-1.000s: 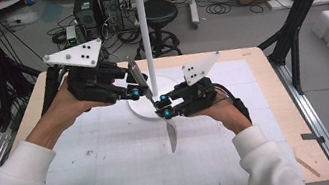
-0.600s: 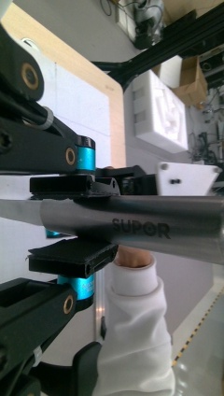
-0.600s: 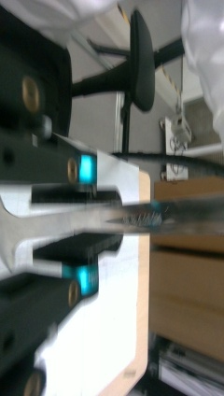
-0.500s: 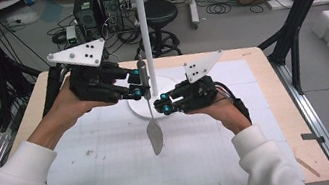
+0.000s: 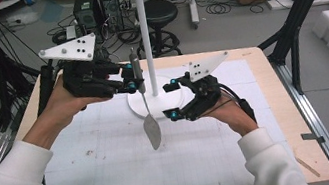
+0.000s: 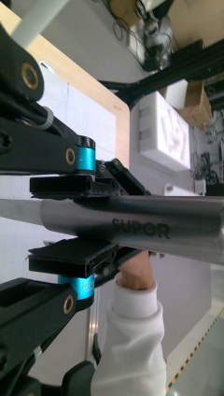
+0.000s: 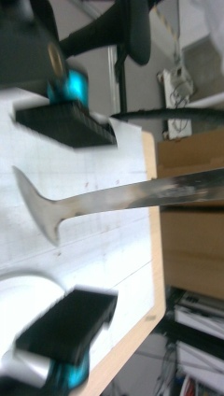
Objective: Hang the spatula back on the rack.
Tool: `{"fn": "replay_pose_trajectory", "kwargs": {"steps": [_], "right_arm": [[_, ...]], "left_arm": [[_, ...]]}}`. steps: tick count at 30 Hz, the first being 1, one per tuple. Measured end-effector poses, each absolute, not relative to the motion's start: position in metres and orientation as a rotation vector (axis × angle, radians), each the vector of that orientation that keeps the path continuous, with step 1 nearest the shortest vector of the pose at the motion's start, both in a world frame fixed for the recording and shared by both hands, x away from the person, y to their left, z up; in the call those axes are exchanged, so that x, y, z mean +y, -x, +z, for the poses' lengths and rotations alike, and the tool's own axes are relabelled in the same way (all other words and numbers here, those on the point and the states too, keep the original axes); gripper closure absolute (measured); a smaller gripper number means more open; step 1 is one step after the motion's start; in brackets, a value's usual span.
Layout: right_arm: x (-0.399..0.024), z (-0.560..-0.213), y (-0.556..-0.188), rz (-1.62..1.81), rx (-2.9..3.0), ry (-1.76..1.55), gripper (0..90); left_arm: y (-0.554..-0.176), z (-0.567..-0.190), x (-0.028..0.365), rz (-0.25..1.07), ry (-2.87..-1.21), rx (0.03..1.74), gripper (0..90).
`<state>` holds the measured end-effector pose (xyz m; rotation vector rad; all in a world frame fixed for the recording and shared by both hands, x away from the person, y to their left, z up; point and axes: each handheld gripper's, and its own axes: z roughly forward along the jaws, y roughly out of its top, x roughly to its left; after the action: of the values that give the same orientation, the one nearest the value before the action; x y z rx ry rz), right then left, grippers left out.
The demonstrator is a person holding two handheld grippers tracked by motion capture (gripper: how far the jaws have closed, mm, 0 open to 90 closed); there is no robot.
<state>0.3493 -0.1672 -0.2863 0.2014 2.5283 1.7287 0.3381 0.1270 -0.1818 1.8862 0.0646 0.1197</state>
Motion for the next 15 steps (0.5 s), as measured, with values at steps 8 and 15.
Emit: {"fn": "replay_pose_trajectory", "kwargs": {"steps": [8, 15], "right_arm": [[-0.175, -0.287, -0.338, 1.641, 2.463, -0.275, 0.1], [-0.197, -0.298, -0.323, 1.637, 2.431, -0.357, 0.1]], "left_arm": [[-0.341, -0.178, 0.131, 0.160, -1.893, 0.187, 69.2], [-0.344, -0.175, 0.132, 0.205, -1.904, 0.269, 69.2]]}}
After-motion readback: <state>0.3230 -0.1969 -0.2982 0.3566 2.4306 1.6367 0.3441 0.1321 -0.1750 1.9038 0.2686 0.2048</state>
